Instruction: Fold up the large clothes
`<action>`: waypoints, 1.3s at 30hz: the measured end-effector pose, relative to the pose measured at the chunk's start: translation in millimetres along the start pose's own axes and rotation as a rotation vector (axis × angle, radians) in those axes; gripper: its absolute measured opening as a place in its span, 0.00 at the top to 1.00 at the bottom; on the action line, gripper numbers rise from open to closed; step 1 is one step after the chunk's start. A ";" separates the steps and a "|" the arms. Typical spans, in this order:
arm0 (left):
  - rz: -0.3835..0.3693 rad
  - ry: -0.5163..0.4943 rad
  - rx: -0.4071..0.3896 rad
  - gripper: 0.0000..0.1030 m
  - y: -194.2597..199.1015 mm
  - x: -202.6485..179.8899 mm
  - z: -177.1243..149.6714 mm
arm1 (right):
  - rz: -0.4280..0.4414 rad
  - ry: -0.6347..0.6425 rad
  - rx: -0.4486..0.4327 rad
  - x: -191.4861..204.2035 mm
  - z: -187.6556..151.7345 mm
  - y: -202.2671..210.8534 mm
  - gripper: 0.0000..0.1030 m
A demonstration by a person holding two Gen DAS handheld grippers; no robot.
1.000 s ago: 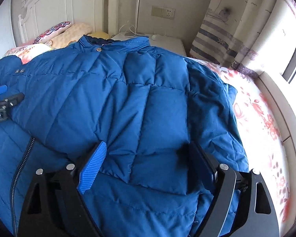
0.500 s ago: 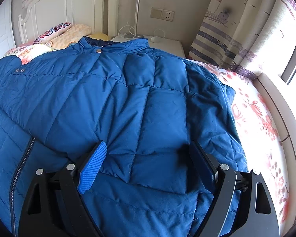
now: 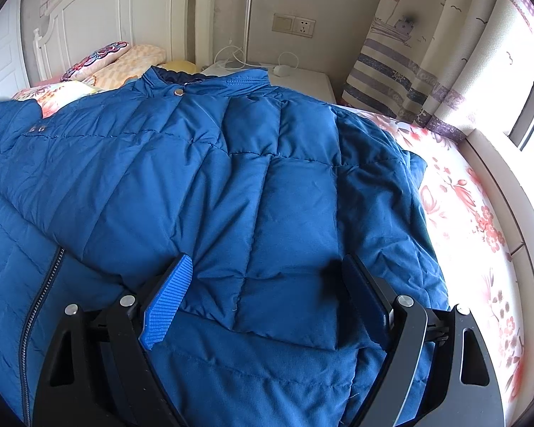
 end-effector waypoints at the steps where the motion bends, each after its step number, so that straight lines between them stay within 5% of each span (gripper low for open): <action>1: -0.095 -0.067 -0.003 0.97 7.4 -43.1 -8.0 | 0.000 0.000 0.000 0.4 0.0 0.1 0.21; 5: -0.402 -0.277 0.106 0.97 10.1 -178.9 -64.8 | 0.006 -0.004 -0.002 -0.8 0.2 -0.3 0.21; 7: -0.488 -0.352 0.196 0.96 -1.9 -228.1 -106.1 | 0.011 -0.007 -0.001 -1.4 0.2 -0.9 0.21; 10: -0.507 -0.425 0.333 0.89 -33.0 -266.5 -170.7 | 0.017 -0.010 -0.001 -1.7 -0.1 -1.0 0.21; 11: -0.500 -0.424 0.400 0.74 -48.1 -269.4 -190.3 | 0.020 -0.012 -0.001 -1.2 -0.1 -1.2 0.21; 14: -0.467 -0.480 0.561 0.60 -81.5 -270.1 -249.2 | 0.028 -0.017 -0.001 -1.9 0.0 -1.4 0.21; 15: -0.452 -0.517 0.565 0.59 -84.1 -267.3 -253.4 | 0.033 -0.021 -0.001 -2.1 -0.1 -1.7 0.20; 18: -0.478 -0.630 0.556 0.31 -58.5 -275.7 -262.0 | 0.046 -0.030 0.001 -3.7 -0.6 -2.2 0.20; 24: -0.640 -0.644 0.298 0.11 38.8 -277.5 -207.5 | 0.064 -0.042 -0.001 -4.5 -0.7 -1.0 0.20; 27: -0.438 -0.600 0.127 0.09 48.5 -237.7 -165.2 | 0.061 -0.039 -0.004 -4.6 -0.4 -0.5 0.20; 30: 0.111 -0.490 0.113 0.15 4.3 -157.4 -137.0 | 0.061 -0.038 -0.004 -4.1 -0.4 -0.4 0.20; 31: 0.193 -0.441 0.151 0.26 -6.5 -135.1 -135.2 | 0.060 -0.037 -0.004 -4.5 -0.3 -0.7 0.20; 33: 0.216 -0.306 0.231 0.33 -22.3 -93.5 -138.9 | 0.058 -0.034 -0.004 -3.9 -0.6 -0.8 0.20; 39: 0.258 -0.316 0.284 0.32 -64.5 -78.5 -168.3 | 0.045 -0.025 -0.005 -1.3 -0.9 0.4 0.20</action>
Point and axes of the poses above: each gripper's, at about its wrist camera, not at the fingertips, and y roughly against the way its jaws point, x to its left, z to its top, the point moved 3 cm from there along -y, roughly the way its jaws point, and after that the axes turned 11 degrees about -z, right-handed, at the moved point
